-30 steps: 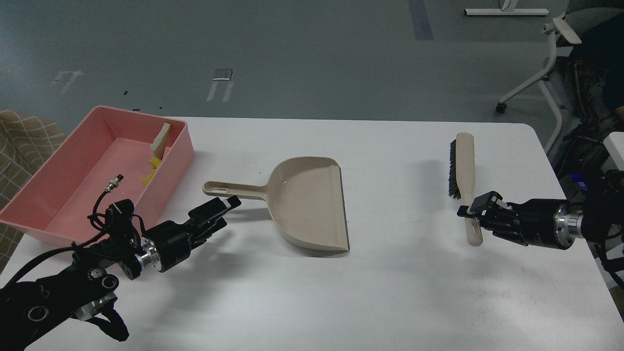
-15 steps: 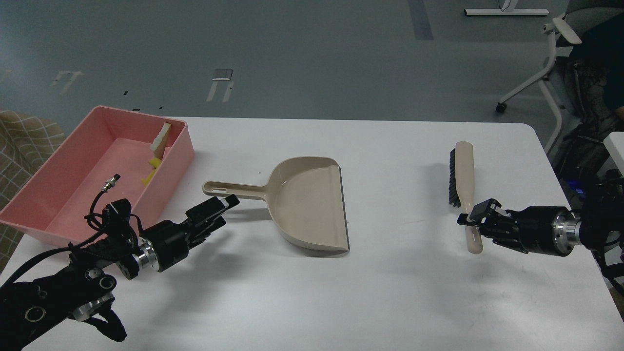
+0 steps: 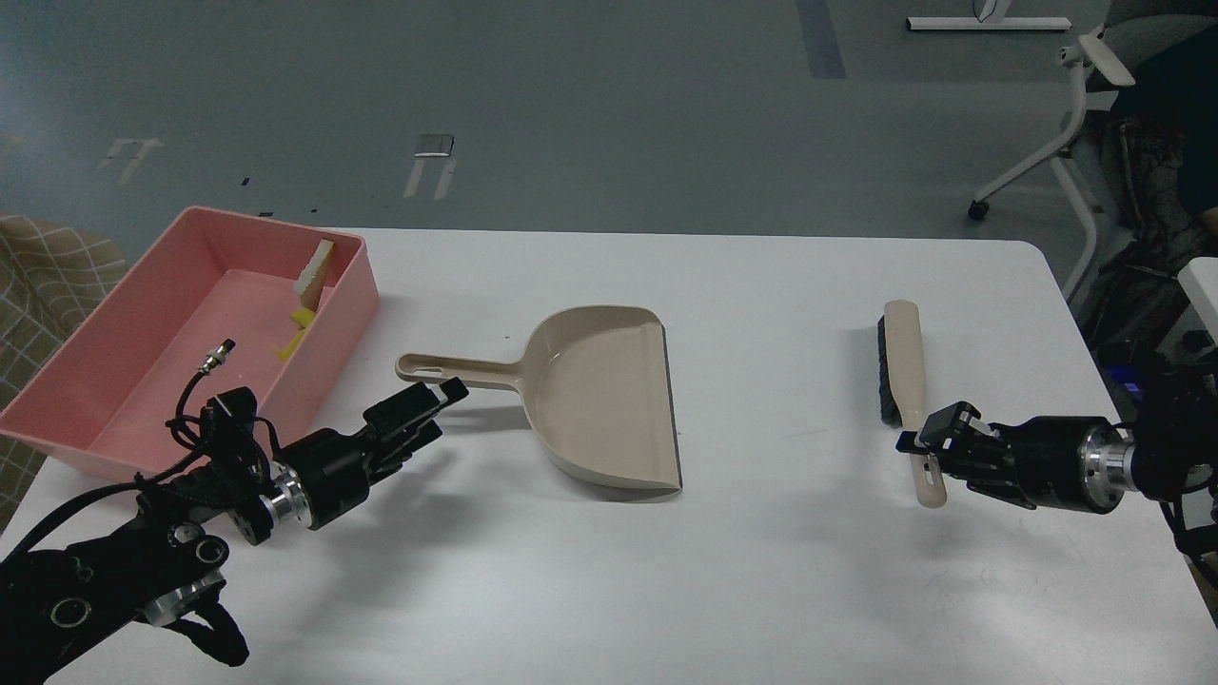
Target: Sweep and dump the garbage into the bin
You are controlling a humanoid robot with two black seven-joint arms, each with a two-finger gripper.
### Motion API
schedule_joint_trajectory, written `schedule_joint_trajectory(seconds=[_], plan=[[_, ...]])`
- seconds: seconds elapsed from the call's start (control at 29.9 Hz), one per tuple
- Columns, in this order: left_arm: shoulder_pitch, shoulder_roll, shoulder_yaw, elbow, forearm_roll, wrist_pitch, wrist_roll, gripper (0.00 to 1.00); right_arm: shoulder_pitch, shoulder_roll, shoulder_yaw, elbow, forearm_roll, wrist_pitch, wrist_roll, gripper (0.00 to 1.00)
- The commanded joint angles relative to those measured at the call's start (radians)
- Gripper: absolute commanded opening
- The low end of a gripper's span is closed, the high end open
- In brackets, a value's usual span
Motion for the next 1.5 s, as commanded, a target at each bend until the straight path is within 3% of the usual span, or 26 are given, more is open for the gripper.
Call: schedule_joint_trajectory(seconds=[0.0,0.27,0.7,0.9,0.97,1.07,1.14,1.3,1.47], plan=[[0.001,0.001,0.000,0.000,0.000,0.000,0.000,0.97,-0.001,-0.005,0.000,0.000,0.002,0.000,-0.019,0.75],[0.001,0.023,0.003,-0.002,0.000,-0.005,-0.008,0.97,-0.001,-0.039,0.017,0.006,0.003,0.000,-0.027,0.96],[0.070,0.270,-0.014,-0.200,-0.017,-0.058,-0.067,0.97,0.000,-0.197,0.132,0.010,0.034,0.000,-0.016,0.98],[0.063,0.317,-0.196,-0.198,-0.245,-0.193,-0.067,0.97,-0.001,-0.192,0.342,-0.046,0.039,0.000,-0.010,0.99],[0.050,0.307,-0.337,-0.188,-0.343,-0.253,-0.067,0.97,0.000,-0.124,0.470,-0.116,0.071,0.000,-0.005,0.99],[0.018,0.297,-0.446,-0.156,-0.376,-0.279,-0.065,0.97,0.000,-0.036,0.605,-0.207,0.108,0.000,-0.005,0.99],[-0.035,0.250,-0.496,-0.114,-0.384,-0.293,-0.024,0.97,0.009,0.025,0.713,-0.281,0.111,0.000,-0.005,0.99],[-0.214,0.060,-0.510,0.056,-0.388,-0.311,0.018,0.97,0.081,0.199,0.859,-0.440,0.109,0.000,-0.005,0.99],[-0.354,-0.143,-0.511,0.249,-0.391,-0.319,0.027,0.97,0.195,0.374,0.862,-0.582,0.109,0.000,-0.005,0.99]])
